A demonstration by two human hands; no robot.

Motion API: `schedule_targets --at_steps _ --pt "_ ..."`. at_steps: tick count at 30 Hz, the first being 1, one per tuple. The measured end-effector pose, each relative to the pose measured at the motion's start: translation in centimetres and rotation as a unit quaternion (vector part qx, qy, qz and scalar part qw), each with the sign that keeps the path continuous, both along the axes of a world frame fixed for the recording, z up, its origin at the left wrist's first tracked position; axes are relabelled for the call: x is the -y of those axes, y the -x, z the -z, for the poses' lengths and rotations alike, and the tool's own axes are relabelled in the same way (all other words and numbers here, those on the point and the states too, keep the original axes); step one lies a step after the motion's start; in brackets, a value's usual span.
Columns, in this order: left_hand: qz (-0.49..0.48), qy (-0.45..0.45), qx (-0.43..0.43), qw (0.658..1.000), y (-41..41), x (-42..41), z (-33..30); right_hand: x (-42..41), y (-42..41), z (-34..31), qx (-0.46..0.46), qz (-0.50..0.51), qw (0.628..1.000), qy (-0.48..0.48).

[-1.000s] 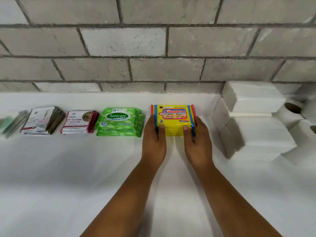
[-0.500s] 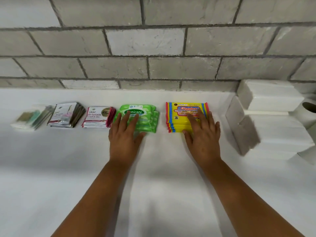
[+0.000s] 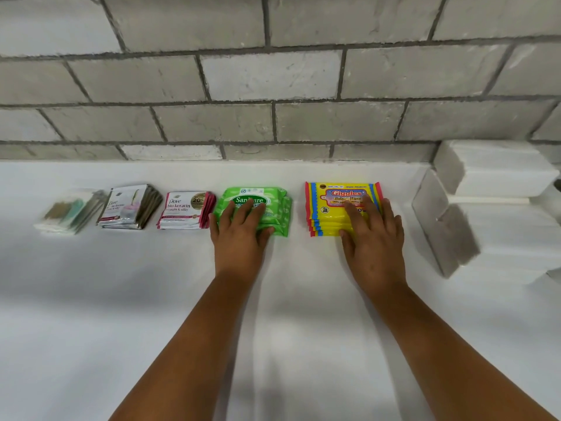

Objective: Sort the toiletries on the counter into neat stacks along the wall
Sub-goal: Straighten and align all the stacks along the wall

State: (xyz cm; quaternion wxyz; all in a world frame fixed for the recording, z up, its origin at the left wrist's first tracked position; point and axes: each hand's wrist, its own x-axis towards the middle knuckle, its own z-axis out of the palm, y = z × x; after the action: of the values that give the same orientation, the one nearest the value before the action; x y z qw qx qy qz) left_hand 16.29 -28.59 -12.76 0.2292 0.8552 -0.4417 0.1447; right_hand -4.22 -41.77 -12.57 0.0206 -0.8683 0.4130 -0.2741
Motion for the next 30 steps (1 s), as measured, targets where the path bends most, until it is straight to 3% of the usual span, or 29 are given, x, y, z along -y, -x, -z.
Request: schedule_targets --at_steps 9,15,17,19,21,23,26,28,30 --pt "0.046 -0.015 0.031 0.998 0.4 0.0 -0.2 0.8 0.4 0.5 0.075 -0.001 0.993 -0.096" --pt "0.055 -0.001 0.033 0.998 0.2 0.3 -0.1 0.9 0.2 0.5 0.088 -0.005 0.991 -0.105" --pt "0.053 0.034 0.059 0.996 0.7 0.2 -0.2 0.9 0.3 0.4 0.096 -0.007 0.991 -0.097" --pt "0.075 0.123 0.066 0.987 2.7 0.4 -0.4 0.9 0.4 0.3 0.133 -0.002 0.985 -0.111" --pt "0.111 0.198 -0.012 0.974 6.3 1.4 -0.6 1.0 0.6 0.0 0.215 0.008 0.962 -0.17" --pt "0.123 0.219 -0.149 0.956 9.9 2.8 -0.8 1.2 1.0 -0.2 0.294 0.034 0.926 -0.235" --pt "0.081 0.23 -0.357 0.902 12.0 5.2 -0.6 1.3 1.4 -0.6 0.298 0.049 0.918 -0.257" --pt "0.048 0.227 -0.419 0.878 11.8 6.6 -0.8 1.3 1.4 -0.5 0.279 0.032 0.93 -0.239" --pt "0.037 0.221 -0.42 0.879 11.4 7.3 -1.0 1.5 1.2 -0.3 0.272 0.013 0.937 -0.219"
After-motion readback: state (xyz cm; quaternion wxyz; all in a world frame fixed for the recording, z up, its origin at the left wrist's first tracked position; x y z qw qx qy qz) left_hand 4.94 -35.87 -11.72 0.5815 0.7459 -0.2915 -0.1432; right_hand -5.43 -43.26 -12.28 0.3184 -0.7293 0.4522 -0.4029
